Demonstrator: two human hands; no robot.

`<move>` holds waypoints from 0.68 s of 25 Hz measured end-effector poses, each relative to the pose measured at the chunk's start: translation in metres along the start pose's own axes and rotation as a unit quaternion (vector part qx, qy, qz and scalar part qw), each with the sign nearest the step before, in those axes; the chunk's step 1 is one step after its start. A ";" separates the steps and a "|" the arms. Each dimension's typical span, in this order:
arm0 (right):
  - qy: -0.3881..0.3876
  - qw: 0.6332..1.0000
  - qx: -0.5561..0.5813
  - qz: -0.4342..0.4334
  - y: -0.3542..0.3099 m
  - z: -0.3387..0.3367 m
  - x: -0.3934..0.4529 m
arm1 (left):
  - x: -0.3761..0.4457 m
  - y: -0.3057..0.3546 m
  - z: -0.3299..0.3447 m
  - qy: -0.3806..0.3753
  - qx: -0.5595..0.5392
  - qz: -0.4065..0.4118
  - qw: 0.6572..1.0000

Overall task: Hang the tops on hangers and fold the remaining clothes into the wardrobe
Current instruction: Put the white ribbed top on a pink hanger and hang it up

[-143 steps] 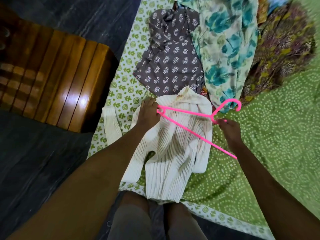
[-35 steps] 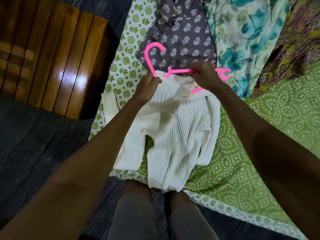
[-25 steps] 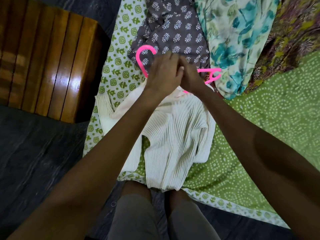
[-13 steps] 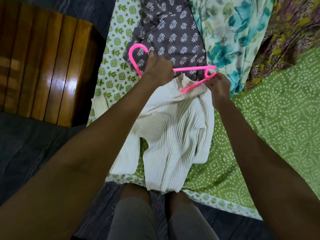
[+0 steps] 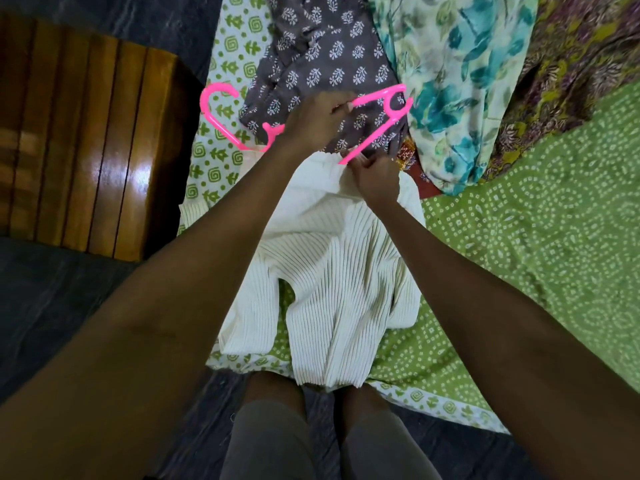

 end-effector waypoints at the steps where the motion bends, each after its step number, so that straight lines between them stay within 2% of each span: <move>1: 0.000 0.999 -0.032 0.017 0.000 0.002 0.000 | 0.003 -0.003 -0.002 0.008 -0.016 -0.002 1.000; 4: -0.001 0.985 -0.173 0.006 -0.009 0.003 0.003 | 0.001 -0.005 -0.003 -0.013 -0.028 0.014 0.999; 6: 0.003 0.982 -0.191 -0.005 -0.012 -0.003 0.009 | -0.001 -0.004 0.002 -0.038 -0.002 0.024 0.999; 7: 0.009 0.990 -0.138 -0.004 -0.011 -0.009 0.012 | -0.003 -0.003 0.004 -0.049 0.022 0.032 0.998; 8: 0.013 0.999 -0.036 0.017 -0.004 -0.017 0.016 | -0.005 -0.001 0.006 -0.057 0.043 0.041 0.997; 9: -0.009 0.991 0.112 0.068 0.007 -0.023 0.019 | -0.006 -0.001 0.007 -0.059 0.042 0.049 0.996; 10: -0.064 0.953 0.257 0.148 0.019 -0.022 0.020 | -0.006 -0.004 0.008 -0.062 0.023 0.048 0.997; 11: -0.116 0.891 0.381 0.220 0.030 -0.019 0.021 | -0.006 -0.005 0.009 -0.064 -0.006 0.047 0.997; 13: -0.163 0.775 0.515 0.327 0.044 -0.017 0.025 | -0.006 -0.006 0.014 -0.072 -0.043 0.047 0.995; 14: -0.175 0.745 0.544 0.345 0.044 -0.020 0.027 | -0.007 -0.005 0.018 -0.082 -0.048 0.048 0.994; 15: -0.181 0.737 0.552 0.346 0.041 -0.024 0.029 | -0.009 -0.003 0.023 -0.096 -0.048 0.049 0.993; 17: -0.122 0.789 0.505 0.327 0.037 -0.039 0.032 | -0.012 -0.001 0.030 -0.117 -0.041 0.051 0.991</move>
Point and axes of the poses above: each hand's wrist, its own x-axis towards the middle knuckle, its own z-axis out of the palm, y = z × x, the point moved 5 cm from there along x, towards the middle knuckle, and after that the axes turned 10 degrees about z, right-handed, at the moved point
